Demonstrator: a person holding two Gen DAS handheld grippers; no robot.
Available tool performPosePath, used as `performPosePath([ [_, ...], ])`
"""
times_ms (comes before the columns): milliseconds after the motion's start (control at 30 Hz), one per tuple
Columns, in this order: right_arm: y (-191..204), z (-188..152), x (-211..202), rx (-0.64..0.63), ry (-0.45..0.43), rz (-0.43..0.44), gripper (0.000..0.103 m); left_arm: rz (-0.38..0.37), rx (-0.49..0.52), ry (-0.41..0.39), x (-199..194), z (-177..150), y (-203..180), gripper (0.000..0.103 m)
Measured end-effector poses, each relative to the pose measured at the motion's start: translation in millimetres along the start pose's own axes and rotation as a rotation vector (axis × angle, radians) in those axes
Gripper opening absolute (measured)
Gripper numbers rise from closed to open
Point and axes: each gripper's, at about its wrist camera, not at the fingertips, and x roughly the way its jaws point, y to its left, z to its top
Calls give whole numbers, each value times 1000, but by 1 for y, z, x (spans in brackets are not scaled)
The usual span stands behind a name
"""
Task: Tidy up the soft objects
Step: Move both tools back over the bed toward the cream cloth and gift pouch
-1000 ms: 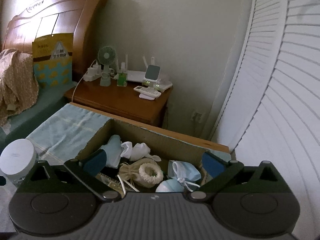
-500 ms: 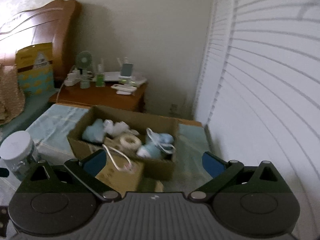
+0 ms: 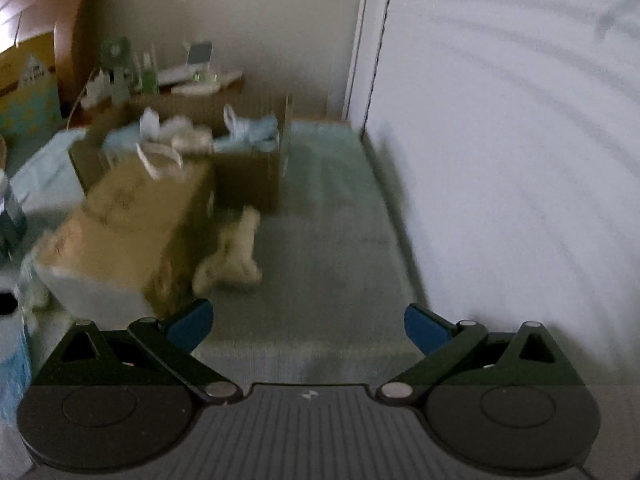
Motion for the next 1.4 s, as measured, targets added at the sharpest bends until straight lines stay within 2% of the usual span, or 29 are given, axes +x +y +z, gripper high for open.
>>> performPosePath([
  [233,7,-17,18,-22,64,29,103,64,46,18,17,-3,-9,100],
  [400,7,-21,21,3,58,71,103,68,15,38,30,-4,-10,100],
  [767,8,-26,18,13,23,57,103,84,-89,62,21,-20,17,103],
  [967,8,-29,17,18,4,53,103,75,-87,59,20,-21,20,103],
  [1267,9,-32,15,21,-8,49,103,100,-118,65,24,-16,15,102],
  [1400,9,-33,15,20,-18,51,103,81,-73,47,22,-12,3,102],
])
